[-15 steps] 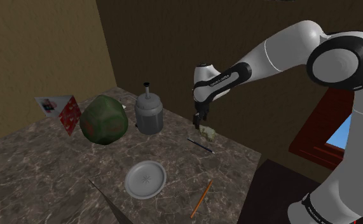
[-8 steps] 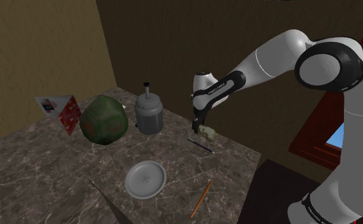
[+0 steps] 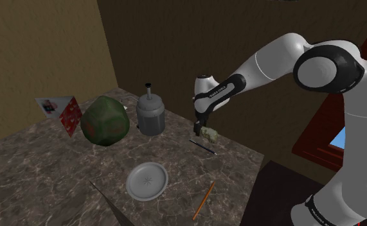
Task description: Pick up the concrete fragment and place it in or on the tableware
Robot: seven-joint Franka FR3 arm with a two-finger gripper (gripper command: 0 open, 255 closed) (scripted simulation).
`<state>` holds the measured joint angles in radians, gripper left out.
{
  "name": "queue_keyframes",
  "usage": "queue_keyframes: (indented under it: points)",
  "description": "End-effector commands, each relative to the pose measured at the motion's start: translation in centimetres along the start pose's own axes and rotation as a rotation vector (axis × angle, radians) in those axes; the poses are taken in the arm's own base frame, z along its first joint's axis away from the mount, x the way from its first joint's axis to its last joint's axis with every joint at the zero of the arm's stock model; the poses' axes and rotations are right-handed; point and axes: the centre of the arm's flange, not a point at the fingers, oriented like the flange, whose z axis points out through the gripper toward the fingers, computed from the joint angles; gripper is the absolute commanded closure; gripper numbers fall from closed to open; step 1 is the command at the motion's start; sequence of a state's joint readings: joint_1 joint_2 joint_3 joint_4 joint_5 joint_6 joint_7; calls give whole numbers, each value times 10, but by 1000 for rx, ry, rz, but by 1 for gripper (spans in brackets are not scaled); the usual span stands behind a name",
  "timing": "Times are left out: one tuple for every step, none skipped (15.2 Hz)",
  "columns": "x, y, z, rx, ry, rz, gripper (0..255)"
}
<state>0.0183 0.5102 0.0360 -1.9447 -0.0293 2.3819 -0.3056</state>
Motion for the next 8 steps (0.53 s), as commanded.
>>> queue_keyframes:
  points:
    - [-11,15,14,5,-25,33,255]
    - [-10,14,15,5,-26,33,255]
    - [-13,12,17,4,-25,33,255]
    - [-15,14,20,5,-25,34,255]
    - [-14,13,21,5,-25,34,255]
    - [-11,13,22,4,-25,34,255]
    - [-12,13,19,4,-25,34,255]
    - [-8,12,20,4,-25,33,255]
